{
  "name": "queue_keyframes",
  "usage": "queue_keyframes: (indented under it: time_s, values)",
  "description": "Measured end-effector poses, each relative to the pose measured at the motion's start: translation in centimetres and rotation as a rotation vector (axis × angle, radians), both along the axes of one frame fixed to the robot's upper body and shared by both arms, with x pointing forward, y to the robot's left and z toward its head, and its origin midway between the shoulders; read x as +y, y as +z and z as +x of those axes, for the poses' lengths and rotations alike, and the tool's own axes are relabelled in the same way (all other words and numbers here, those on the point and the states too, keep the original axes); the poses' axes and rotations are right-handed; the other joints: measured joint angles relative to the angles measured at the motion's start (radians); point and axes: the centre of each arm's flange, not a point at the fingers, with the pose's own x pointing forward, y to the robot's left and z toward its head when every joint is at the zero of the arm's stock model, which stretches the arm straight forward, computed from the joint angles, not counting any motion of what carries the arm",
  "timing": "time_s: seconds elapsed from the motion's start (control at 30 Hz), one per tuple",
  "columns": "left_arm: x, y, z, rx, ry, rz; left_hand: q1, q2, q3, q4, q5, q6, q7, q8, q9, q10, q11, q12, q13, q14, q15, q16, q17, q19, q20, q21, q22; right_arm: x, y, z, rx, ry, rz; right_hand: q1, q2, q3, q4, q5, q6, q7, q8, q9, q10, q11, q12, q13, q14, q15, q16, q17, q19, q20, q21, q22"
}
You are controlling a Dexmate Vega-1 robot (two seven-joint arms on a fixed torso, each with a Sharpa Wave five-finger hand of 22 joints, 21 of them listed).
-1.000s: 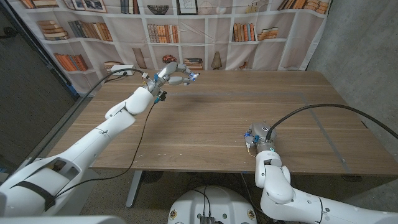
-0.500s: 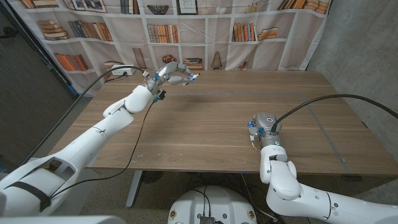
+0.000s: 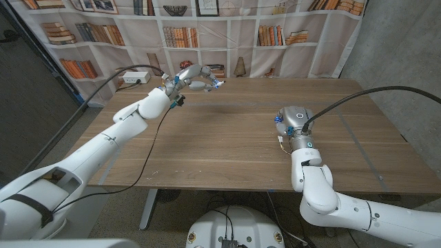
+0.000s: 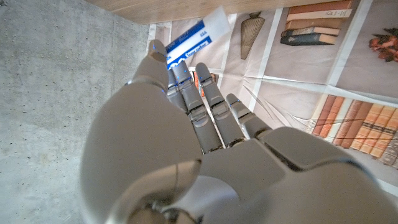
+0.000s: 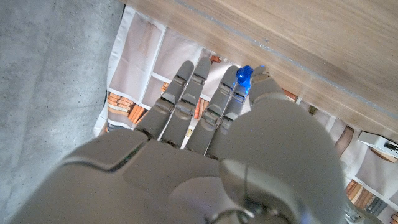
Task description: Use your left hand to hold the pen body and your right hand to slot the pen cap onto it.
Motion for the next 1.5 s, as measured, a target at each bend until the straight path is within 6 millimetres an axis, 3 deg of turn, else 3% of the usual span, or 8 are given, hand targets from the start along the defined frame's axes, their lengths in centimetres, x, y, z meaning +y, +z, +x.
queue_keyframes:
  time_s: [0.23, 0.27, 0.53, 1.0, 1.5]
  values:
    - [-0.9, 0.3, -0.3, -0.012, -0.046, 0.028, 0.000, 0.000, 0.000, 0.000, 0.000, 0.000, 0.000, -0.003, -0.001, -0.004, -0.004, 0.000, 0.000, 0.000, 0.000, 0.000, 0.000, 0.000, 0.000, 0.000, 0.000, -0.5, 2.8, 0.4, -0.077, -0.013, -0.029, 0.000, 0.000, 0.004, 0.012, -0.007, 0.000, 0.000, -0.002, 0.004, 0.003, 0.004, 0.000, 0.000, 0.004, -0.003, 0.000, 0.000, -0.011, -0.003, 0.016, 0.000]
    - [-1.0, 0.3, -0.4, -0.014, -0.050, 0.032, 0.000, 0.000, 0.000, 0.000, 0.000, 0.000, 0.000, -0.003, -0.001, -0.004, -0.004, 0.000, 0.000, 0.000, 0.000, 0.000, 0.000, 0.000, 0.000, 0.000, 0.000, 0.6, 3.8, -0.1, -0.114, 0.019, -0.090, 0.004, -0.004, 0.004, 0.012, -0.007, 0.000, 0.000, -0.005, 0.005, 0.003, 0.004, 0.000, 0.000, 0.004, -0.003, 0.000, 0.000, -0.011, -0.003, 0.022, 0.000]
    - [-2.9, 1.2, 0.2, -0.031, -0.072, 0.085, 0.000, 0.000, 0.004, -0.004, 0.001, 0.000, 0.000, -0.004, -0.001, -0.004, -0.004, 0.004, 0.000, 0.000, 0.000, 0.000, 0.000, 0.000, 0.000, 0.000, 0.000, 1.7, 6.4, -0.4, -0.192, 0.021, -0.159, 0.016, -0.003, 0.000, 0.016, -0.008, 0.007, 0.000, -0.008, 0.005, 0.003, 0.003, -0.001, -0.001, 0.006, -0.002, 0.000, 0.003, -0.022, 0.000, 0.056, -0.004]
    - [-5.3, 3.0, -0.7, -0.069, -0.108, 0.140, 0.000, 0.000, 0.008, -0.008, 0.001, 0.000, 0.000, -0.004, 0.000, -0.004, -0.004, 0.004, 0.000, 0.000, 0.000, 0.000, 0.000, 0.000, 0.000, 0.000, 0.000, 4.7, 8.6, -1.2, -0.284, 0.020, -0.319, 0.019, -0.003, -0.011, 0.022, -0.007, 0.007, 0.000, -0.011, 0.005, 0.008, -0.001, -0.004, 0.000, 0.006, -0.002, 0.000, 0.003, -0.060, 0.002, 0.144, -0.027]
    - [-7.0, 4.0, -1.4, -0.066, -0.101, 0.102, -0.004, -0.005, 0.008, -0.008, 0.000, 0.002, 0.002, 0.001, -0.001, 0.004, 0.004, 0.010, 0.000, 0.000, 0.000, 0.000, 0.000, 0.000, 0.000, 0.000, 0.000, 6.4, 10.6, -0.4, -0.326, -0.047, -0.408, 0.026, -0.011, -0.015, 0.018, -0.007, 0.019, -0.005, -0.014, 0.004, 0.015, 0.003, -0.008, 0.000, 0.014, -0.006, 0.000, 0.002, -0.116, 0.009, 0.276, -0.049]
